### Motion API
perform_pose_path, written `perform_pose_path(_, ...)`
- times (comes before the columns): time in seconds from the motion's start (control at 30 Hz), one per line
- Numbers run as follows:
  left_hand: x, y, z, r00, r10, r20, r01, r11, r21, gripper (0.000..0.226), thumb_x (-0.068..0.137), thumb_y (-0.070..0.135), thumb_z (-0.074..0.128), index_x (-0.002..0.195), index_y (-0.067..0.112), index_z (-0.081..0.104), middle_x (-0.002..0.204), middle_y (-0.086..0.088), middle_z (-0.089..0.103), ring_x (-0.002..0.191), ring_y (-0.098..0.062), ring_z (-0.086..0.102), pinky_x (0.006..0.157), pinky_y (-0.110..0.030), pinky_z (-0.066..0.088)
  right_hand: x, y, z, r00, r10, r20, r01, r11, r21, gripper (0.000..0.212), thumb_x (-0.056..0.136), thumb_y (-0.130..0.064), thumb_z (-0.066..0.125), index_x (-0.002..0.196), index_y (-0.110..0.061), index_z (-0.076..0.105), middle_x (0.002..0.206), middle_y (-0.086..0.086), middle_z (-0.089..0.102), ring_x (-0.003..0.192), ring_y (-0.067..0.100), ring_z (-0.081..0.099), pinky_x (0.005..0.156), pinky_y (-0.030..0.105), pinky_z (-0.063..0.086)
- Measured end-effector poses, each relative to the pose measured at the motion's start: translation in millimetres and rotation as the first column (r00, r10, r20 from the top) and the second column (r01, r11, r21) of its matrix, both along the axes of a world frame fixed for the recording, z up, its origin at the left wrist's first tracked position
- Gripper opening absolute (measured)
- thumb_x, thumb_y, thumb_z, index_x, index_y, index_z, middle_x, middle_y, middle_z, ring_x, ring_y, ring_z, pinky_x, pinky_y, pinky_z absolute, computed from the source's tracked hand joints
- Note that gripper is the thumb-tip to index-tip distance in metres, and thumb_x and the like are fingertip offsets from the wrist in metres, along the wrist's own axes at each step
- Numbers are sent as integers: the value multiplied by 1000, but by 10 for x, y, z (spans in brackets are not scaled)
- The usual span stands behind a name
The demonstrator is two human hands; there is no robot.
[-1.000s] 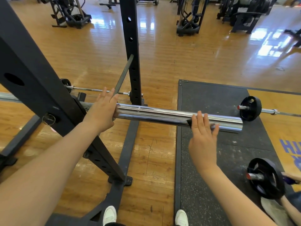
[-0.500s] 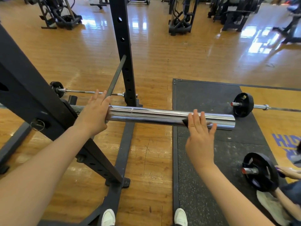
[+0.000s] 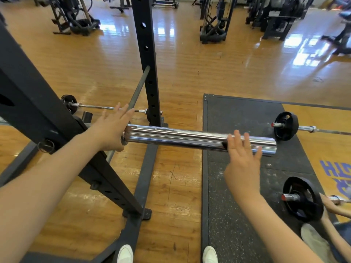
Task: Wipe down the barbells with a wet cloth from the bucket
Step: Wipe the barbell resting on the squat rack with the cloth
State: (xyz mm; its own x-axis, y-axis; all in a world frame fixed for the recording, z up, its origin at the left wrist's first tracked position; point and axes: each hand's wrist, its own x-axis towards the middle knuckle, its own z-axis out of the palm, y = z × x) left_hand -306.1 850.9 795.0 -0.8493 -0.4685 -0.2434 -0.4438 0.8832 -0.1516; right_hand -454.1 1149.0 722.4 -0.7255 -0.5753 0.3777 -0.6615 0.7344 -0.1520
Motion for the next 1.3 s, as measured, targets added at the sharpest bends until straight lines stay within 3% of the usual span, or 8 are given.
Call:
perform_pose_path(0.17, 278, 105, -334, 944, -153, -291, 91, 972, -217, 118, 60, 36, 86, 148, 1, 14, 154, -19, 21, 143, -34, 15, 116, -46, 2, -89, 50, 40, 975, -182, 130, 194, 977, -84, 79, 70, 21, 50, 144, 4, 28, 151, 22, 24, 142, 37, 14, 111, 54, 3)
perform_pose_path(0.37, 182, 122, -432, 923, -75, -378, 15, 987, -157, 111, 60, 38, 87, 143, -6, 27, 148, -24, 31, 141, -39, 19, 116, -46, 10, 231, -330, -21, 998, 21, 61, -16, 997, -76, 84, 60, 24, 53, 140, 5, 34, 147, 25, 32, 138, 39, 23, 108, 52, 10)
perform_pose_path(0.57, 151, 102, -373, 894, -90, -440, 67, 995, -68, 85, 84, 56, 51, 141, -5, 35, 149, -22, 31, 143, -35, 15, 115, -46, 12, 4, 77, -77, 986, -131, 102, 141, 985, -100, 84, 62, 23, 55, 141, 6, 33, 149, 24, 28, 138, 42, 21, 107, 59, 11)
perform_pose_path(0.7, 109, 137, -425, 843, -2, -538, 2, 1000, 1, 70, 89, 42, 22, 135, -7, 43, 144, -25, 39, 140, -39, 23, 114, -47, 14, 77, -126, -88, 986, -134, 101, 149, 977, -156, 85, 62, 25, 55, 141, 9, 29, 149, 27, 25, 139, 41, 18, 108, 57, 10)
perform_pose_path(0.8, 28, 103, -389, 853, 3, -522, -21, 999, -28, 71, 89, 39, 15, 134, -7, 44, 141, -25, 43, 138, -41, 28, 114, -48, 16, 182, -208, -193, 999, -15, 39, 19, 994, -110, 91, 56, 27, 54, 142, 6, 29, 150, 23, 25, 141, 35, 15, 108, 57, 9)
perform_pose_path(1.03, -44, 39, -412, 844, 38, -534, -57, 998, -18, 76, 86, 40, 8, 135, -5, 46, 142, -23, 43, 138, -37, 30, 114, -46, 16, 86, -122, -226, 991, -128, 49, 135, 967, -215, 91, 60, 26, 55, 143, 7, 23, 151, 24, 20, 140, 36, 13, 109, 58, 10)
perform_pose_path(1.17, -51, 31, -405, 842, 57, -537, -58, 998, 14, 77, 85, 41, 7, 136, -3, 44, 143, -20, 42, 139, -34, 29, 115, -44, 16, 173, -269, -285, 999, 12, -32, -18, 977, -210, 80, 69, 15, 28, 146, 0, 13, 154, 13, 9, 144, 26, -2, 116, 45, -8)
perform_pose_path(1.3, -45, 29, -421, 833, 51, -551, -59, 998, 3, 73, 87, 38, 9, 135, -3, 45, 142, -20, 44, 139, -34, 30, 115, -44, 17, 30, -4, -325, 992, -120, 41, 127, 965, -230, 93, 64, 26, 46, 147, 1, 13, 155, 17, 8, 144, 26, -5, 115, 48, -6)
